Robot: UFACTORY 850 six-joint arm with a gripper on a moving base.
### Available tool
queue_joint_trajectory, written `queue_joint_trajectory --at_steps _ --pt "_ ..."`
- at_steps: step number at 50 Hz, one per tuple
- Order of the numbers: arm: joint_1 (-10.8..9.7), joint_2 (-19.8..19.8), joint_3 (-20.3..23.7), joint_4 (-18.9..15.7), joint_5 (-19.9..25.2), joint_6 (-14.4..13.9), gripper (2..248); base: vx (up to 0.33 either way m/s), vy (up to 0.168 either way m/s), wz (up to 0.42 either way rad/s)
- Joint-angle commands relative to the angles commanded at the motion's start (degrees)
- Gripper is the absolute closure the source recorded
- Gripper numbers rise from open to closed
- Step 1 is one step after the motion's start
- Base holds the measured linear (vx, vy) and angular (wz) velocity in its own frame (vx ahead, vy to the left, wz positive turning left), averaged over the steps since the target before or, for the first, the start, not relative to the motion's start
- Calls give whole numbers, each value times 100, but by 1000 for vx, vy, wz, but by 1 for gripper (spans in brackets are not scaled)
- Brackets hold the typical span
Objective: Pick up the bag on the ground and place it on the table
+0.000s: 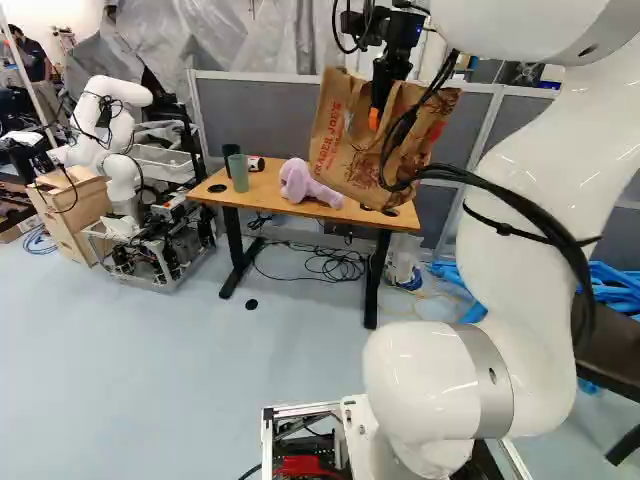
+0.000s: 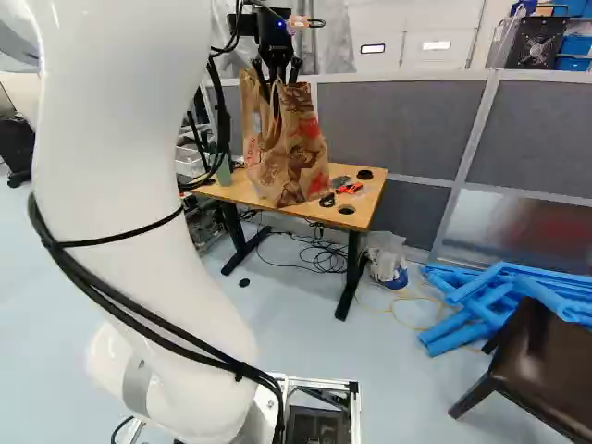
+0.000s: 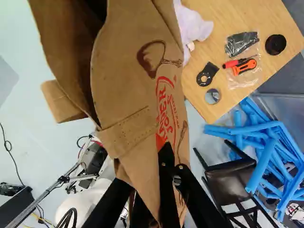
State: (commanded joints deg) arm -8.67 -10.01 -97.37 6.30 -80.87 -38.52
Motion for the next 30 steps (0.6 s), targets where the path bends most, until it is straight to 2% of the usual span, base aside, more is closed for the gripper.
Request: queue_joint_trajectory --at_steps 30 --pt "0 0 0 0 0 0 228 165 -8 -4"
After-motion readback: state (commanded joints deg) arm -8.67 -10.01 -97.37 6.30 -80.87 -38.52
